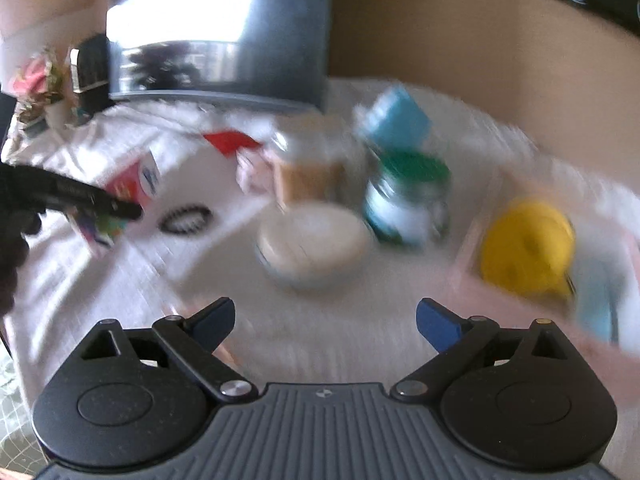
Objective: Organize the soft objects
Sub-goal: 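Lift the tissue pack with the left tool while the right tool grasps the black hair tie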
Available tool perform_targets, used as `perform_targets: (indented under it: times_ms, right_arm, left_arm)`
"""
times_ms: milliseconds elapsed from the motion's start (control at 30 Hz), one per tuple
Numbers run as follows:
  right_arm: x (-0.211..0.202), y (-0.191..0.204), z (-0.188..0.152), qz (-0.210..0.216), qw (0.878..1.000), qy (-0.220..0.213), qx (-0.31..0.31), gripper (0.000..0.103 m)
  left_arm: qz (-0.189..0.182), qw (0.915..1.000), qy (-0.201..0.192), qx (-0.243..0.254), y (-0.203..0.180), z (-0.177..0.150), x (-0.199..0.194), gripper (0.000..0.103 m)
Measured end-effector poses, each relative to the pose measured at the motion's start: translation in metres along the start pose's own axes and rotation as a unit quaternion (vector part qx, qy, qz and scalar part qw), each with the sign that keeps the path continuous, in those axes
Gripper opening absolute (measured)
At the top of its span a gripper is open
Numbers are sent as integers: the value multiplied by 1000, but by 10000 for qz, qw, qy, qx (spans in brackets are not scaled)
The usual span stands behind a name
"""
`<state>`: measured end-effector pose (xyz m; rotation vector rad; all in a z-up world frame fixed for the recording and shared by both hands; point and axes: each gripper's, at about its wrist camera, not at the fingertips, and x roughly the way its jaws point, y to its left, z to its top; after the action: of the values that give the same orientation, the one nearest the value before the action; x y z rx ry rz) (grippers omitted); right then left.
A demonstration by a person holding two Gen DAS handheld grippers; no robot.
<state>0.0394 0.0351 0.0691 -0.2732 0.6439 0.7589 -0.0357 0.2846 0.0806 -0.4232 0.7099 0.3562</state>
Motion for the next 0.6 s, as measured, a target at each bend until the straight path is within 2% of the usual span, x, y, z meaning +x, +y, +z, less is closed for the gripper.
perform_targets:
  times_ms: [200,300,400,600]
  right_arm:
    - [33,38,39,665,9974,18,-270,95]
    - [56,64,55,850,9949,-17,-540,92]
    - [86,88,66,1082,9922,123,-610,92]
    - [151,115,71,1084,9901,435,-775,92]
  left_arm:
    - [37,9998,-135,-149,13,-2,-25,25]
    - [103,9994,-171,-299,23,-6,-33,25]
    - [190,9983,-139,-529,37,-11,-41,25]
    - [232,9962,-57,-837,53,-23,-52,25]
